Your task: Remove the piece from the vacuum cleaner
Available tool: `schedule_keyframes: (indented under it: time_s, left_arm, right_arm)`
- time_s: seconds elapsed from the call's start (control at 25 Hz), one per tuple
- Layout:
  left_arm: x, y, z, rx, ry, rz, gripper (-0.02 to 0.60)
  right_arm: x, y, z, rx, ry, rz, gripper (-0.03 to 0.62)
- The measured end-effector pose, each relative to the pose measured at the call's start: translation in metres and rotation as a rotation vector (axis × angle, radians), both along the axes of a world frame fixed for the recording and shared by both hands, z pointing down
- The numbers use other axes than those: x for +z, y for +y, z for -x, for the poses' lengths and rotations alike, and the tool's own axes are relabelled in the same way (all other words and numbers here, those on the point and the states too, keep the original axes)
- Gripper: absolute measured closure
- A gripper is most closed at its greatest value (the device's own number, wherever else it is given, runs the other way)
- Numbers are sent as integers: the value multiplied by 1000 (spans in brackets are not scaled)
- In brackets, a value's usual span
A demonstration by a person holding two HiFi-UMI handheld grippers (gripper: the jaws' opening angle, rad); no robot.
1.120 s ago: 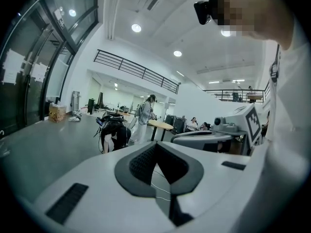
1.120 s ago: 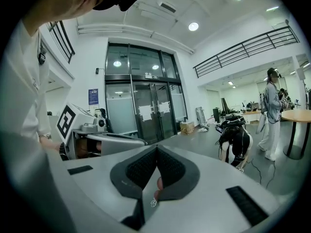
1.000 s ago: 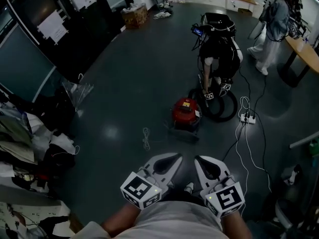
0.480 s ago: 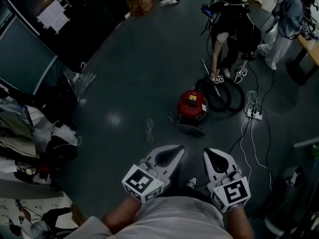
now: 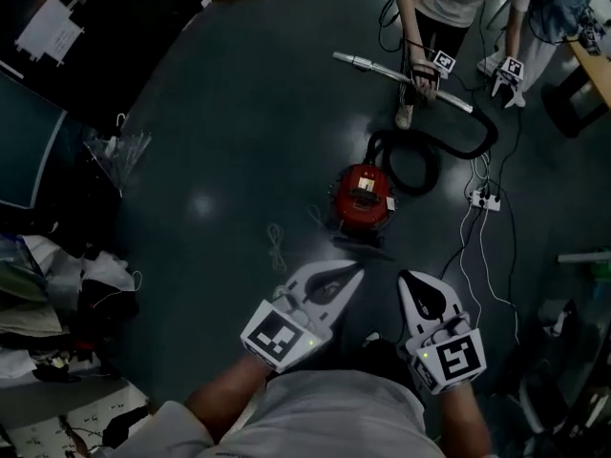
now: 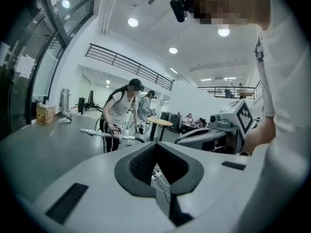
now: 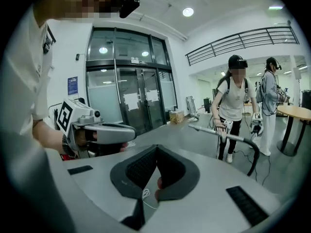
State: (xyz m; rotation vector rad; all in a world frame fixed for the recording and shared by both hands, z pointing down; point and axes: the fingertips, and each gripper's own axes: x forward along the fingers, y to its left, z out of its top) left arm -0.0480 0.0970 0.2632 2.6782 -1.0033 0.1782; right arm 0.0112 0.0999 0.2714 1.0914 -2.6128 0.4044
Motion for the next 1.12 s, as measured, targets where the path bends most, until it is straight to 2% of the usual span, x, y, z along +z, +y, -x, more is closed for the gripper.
schedule_keyframes:
  time_s: [0.2, 0.4, 0.52, 0.6, 0.64, 0.72, 0.84, 0.96, 1.12]
  left_arm:
    - [51, -59, -2, 139, -26, -24, 578]
    - [131, -99, -13, 210, -37, -6, 578]
    - [205, -107, -24, 276, -109, -7, 577]
    - [264, -103, -29, 318, -157, 36, 575]
    - [297, -99, -30, 341, -185, 69, 484]
    - [365, -89, -32, 388, -256, 121, 467]
    - [457, -80, -36, 460, -375, 162, 448]
    - [537, -67, -40, 537, -494, 188, 442]
    - [606, -55, -48, 615, -611, 185, 435]
  right_arm:
    - [57, -57, 4, 33, 40, 28, 580]
    - [147, -95, 3, 7, 118, 108, 579]
    - [219, -103, -1, -31, 157, 140, 579]
    - [273, -99, -7, -43, 194, 191, 577]
    - [303, -95, -11, -50, 217, 223, 577]
    - [366, -88, -17, -87, 280, 273, 572]
    - [455, -76, -23, -198, 397, 316, 546]
    - [531, -63, -28, -316, 505, 351, 494]
    - [605, -58, -34, -449, 651, 334, 460]
